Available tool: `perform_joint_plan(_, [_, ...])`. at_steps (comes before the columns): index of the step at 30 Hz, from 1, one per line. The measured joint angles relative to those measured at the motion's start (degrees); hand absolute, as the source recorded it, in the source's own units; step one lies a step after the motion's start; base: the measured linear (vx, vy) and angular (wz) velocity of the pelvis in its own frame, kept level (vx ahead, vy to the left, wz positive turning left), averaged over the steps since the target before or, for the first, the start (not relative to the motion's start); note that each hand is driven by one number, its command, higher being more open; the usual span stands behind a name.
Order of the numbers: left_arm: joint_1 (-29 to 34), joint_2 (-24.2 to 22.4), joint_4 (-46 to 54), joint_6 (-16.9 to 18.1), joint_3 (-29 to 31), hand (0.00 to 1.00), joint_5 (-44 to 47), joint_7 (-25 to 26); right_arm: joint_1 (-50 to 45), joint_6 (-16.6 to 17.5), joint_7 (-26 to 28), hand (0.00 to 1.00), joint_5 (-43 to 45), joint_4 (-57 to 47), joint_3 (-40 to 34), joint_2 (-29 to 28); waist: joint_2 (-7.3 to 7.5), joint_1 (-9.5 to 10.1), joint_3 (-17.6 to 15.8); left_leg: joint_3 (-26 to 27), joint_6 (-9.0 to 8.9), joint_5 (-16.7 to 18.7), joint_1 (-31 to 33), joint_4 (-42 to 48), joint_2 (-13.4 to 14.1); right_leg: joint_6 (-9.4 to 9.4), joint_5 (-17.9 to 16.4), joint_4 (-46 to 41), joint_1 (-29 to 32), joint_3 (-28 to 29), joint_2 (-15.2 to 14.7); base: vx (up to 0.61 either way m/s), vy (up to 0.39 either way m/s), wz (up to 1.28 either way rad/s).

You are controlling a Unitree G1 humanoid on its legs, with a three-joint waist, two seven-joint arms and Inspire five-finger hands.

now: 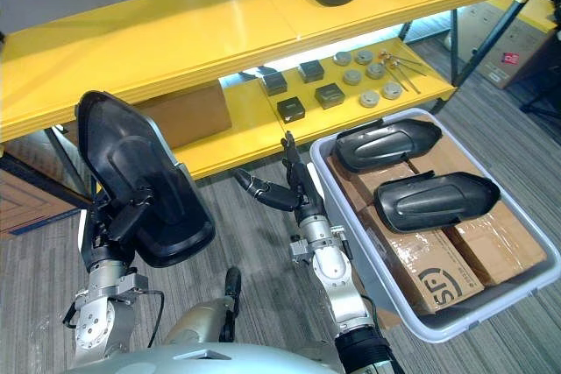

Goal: Walk over and take three plastic housings, then place them on the shelf

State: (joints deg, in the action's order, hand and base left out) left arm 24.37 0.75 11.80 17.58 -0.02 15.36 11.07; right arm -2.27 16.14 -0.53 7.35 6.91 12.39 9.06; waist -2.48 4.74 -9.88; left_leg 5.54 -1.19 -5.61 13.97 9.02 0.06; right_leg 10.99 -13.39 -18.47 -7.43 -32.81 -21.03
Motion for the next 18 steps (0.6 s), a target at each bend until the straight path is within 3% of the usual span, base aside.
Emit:
perform_joint_plan(1, [-1.14,0.04,0.11,-0.04,0.85,0.0,-0.76,-0.16,-0.19,0.45,0.08,1.0,0.35,-0.02,-0.58,-0.23,0.37,-0.1,-0.22,0.58,0.53,3.42,0.3,3.62,-1.24,-0.69,-0.73,-2.22,-0.94,0.16,-2.07,0.07,0.089,-0.02])
perform_joint_plan(2, [-1.75,0.02,0.11,-0.08,0.93,0.0,-0.79,-0.23,-0.5,0.78,0.06,1.0,0.37,-0.05,-0.98,-0.31,0.32,-0.33,-0.28,0.56,0.85,4.34,0.32,4.76,-1.71,-0.86,-0.64,-4.6,-0.69,0.27,-3.11,0.08,0.149,0.18])
perform_joint_plan(3, [-3.03,0.02,0.09,-0.1,0.97,0.0,-0.79,-0.62,-1.44,1.05,0.03,1.0,0.41,-0.05,-1.94,-0.45,0.13,-0.83,-0.62,0.12,1.52,5.66,-0.17,6.48,-2.77,-4.81,0.54,-13.58,1.96,2.21,-6.07,0.08,0.144,0.3])
perform_joint_plan(4, [-3.59,0.07,0.09,-0.1,1.06,0.0,-0.79,-1.07,-2.4,1.01,0.06,1.0,0.49,-0.02,-2.49,-0.43,0.54,-0.94,-1.08,-0.32,2.04,6.36,-1.16,6.81,-3.32,-11.6,3.18,-20.68,5.14,5.06,-7.66,0.11,0.185,0.42])
perform_joint_plan(5, [-3.63,0.48,0.55,-0.1,1.13,0.0,-1.63,-1.36,-3.54,1.0,0.05,1.0,0.46,-0.01,-2.87,-0.58,-0.17,-1.69,-0.94,-1.54,2.51,6.71,-3.26,5.88,-3.38,-14.5,9.72,-28.09,9.21,10.42,-8.27,0.1,0.103,0.37])
perform_joint_plan(6, [-3.62,1.1,1.0,-0.1,1.27,0.0,-2.19,-1.26,-3.89,1.01,0.05,1.0,0.34,-0.03,-2.97,-0.83,0.04,-2.19,-0.96,-2.39,2.84,6.91,-4.04,5.27,-3.42,-13.71,10.91,-30.22,10.39,12.71,-7.85,0.15,0.07,0.47])
perform_joint_plan(7, [-4.18,1.67,1.13,-0.1,1.64,0.0,-2.4,-0.87,-4.06,1.01,0.07,1.0,0.28,-0.05,-2.85,-1.53,-0.08,-3.15,-1.07,-3.8,3.74,6.62,-5.01,3.68,-3.19,-9.5,4.9,-30.02,12.36,14.77,-5.31,0.15,0.022,0.26])
perform_joint_plan(8, [-5.07,2.03,1.05,-0.1,2.76,0.0,-2.37,-0.44,-3.46,1.01,0.46,1.0,0.25,-0.21,-2.71,-2.46,0.28,-3.02,-1.02,-4.04,4.33,6.23,-5.38,2.06,-2.21,-8.59,0.79,-25.72,15.0,16.03,-1.42,0.13,0.029,0.11])
perform_joint_plan(9, [-5.63,1.97,0.78,-0.09,3.12,0.0,-2.31,-0.09,-3.35,1.01,0.76,1.0,0.25,-0.51,-2.73,-2.81,-0.18,-2.89,-1.28,-4.11,4.43,6.14,-5.32,1.48,-1.67,-8.41,-0.12,-22.6,16.16,16.09,0.65,0.09,0.028,-0.12])
perform_joint_plan(10, [-7.37,1.94,-0.64,-0.1,3.2,0.0,-2.29,0.81,-3.37,1.02,1.26,1.0,0.27,-1.32,-2.85,-2.89,-0.56,-2.46,-1.67,-4.59,4.56,6.05,-5.37,0.6,-0.83,-8.49,-0.34,-16.57,18.55,17.09,4.56,0.08,-0.023,-0.02])
perform_joint_plan(11, [-9.03,1.86,-2.56,-0.1,2.73,0.0,-2.29,1.51,-3.64,1.01,1.48,1.0,0.38,-2.29,-3.09,-2.73,-1.19,-2.38,-2.18,-5.19,4.59,6.03,-5.49,-0.22,-0.01,-7.36,0.71,-10.03,20.55,19.52,8.45,0.08,-0.049,0.07])
perform_joint_plan(12, [-9.57,1.86,-3.38,-0.1,2.38,0.0,-2.33,1.81,-3.78,1.01,1.7,1.0,0.49,-2.81,-3.21,-2.77,-1.5,-2.63,-2.54,-5.49,4.59,6.03,-5.59,-0.73,0.29,-6.7,1.68,-6.63,21.08,20.96,9.96,0.1,-0.094,0.31])
perform_joint_plan(13, [-10.33,1.92,-4.72,-0.1,1.64,0.0,-2.5,2.52,-3.89,1.02,1.99,1.0,0.98,-3.92,-3.39,-3.12,-1.42,-3.39,-3.49,-6.0,4.61,6.02,-6.23,-2.17,0.57,-6.21,4.83,-0.86,21.83,23.87,11.67,0.11,-0.133,0.52])
perform_joint_plan(15, [-10.32,2.1,-5.63,-0.1,0.4,0.0,-2.88,3.28,-4.95,1.02,2.36,1.0,0.97,-6.1,-3.39,-4.22,-0.15,-4.14,-4.12,-6.18,4.18,6.29,-6.9,-3.54,0.71,-5.7,8.03,5.65,21.5,26.92,12.57,0.15,-0.193,0.72])
perform_joint_plan(17, [-9.67,2.43,-5.64,-0.09,-0.55,0.0,-3.15,3.33,-6.9,1.04,2.5,1.0,0.94,-9.19,-2.68,-5.39,3.03,-4.64,-4.37,-5.33,2.85,7.07,-8.17,-4.04,0.12,-6.06,8.0,9.93,17.75,28.33,11.71,0.2,-0.267,0.97])
perform_joint_plan(18, [-8.88,1.81,-5.49,-0.17,-1.5,0.0,-3.03,3.3,-7.35,1.11,2.81,1.0,0.9,-11.45,-1.93,-4.82,2.81,-5.32,-4.67,-3.36,1.95,10.59,-5.47,4.84,2.96,-5.95,9.59,5.78,17.21,25.65,12.12,0.21,-0.281,0.96])
